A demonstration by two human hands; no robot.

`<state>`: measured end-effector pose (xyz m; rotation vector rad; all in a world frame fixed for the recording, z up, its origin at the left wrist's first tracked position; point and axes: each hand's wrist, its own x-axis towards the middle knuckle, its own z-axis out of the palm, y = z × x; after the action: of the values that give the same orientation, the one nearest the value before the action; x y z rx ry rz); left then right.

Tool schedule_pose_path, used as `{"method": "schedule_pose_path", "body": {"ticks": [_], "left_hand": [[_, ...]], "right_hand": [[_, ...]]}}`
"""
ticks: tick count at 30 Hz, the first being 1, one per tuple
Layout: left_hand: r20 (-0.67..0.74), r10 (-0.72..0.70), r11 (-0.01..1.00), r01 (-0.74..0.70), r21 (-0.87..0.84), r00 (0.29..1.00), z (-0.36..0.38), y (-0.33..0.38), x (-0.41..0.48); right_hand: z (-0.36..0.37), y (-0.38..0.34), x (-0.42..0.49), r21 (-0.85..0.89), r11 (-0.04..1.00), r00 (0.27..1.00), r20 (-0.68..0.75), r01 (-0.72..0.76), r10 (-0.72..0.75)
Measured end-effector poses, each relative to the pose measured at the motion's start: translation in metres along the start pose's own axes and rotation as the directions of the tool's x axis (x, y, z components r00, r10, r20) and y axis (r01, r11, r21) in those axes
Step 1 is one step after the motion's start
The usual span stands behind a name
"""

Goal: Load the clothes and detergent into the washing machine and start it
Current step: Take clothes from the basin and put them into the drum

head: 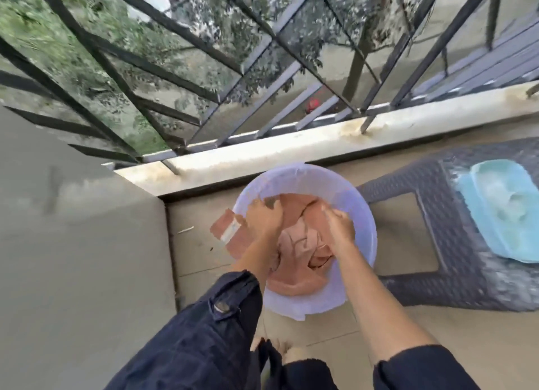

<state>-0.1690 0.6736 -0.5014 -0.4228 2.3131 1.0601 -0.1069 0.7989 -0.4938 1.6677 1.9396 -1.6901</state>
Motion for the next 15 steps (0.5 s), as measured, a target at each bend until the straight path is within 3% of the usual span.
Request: {"method": "schedule_pose_path", "body": {"ticks": [3, 7, 11, 15], "left_hand": [[-0.010, -0.094, 0.987, 0.095, 0.129, 0.996, 0.029, -0.029, 0.033], [0.043, -0.164, 0.986, 0.162, 0.051, 0.986, 0.054, -0.049, 0.046], [0.100, -0.237, 0.970, 0.241, -0.029, 0.966, 0.054, -0.059, 0.053], [0.126, -0.318, 0.919, 0.338, -0.201, 0.940, 0.048, -0.087, 0.052]], "right_hand": [[0.012, 0.047, 0.050, 0.040, 0.994, 0.993, 0.074, -0.100, 0.097], [0.033, 0.102, 0.100, 0.150, 0.954, 0.966, 0.058, -0.259, 0.253], [0.056, 0.129, 0.110, 0.135, 0.911, 0.908, 0.221, -0.391, 0.357], [0.080, 0.140, 0.114, 0.065, 0.949, 0.938, 0.182, -0.310, 0.294]]}}
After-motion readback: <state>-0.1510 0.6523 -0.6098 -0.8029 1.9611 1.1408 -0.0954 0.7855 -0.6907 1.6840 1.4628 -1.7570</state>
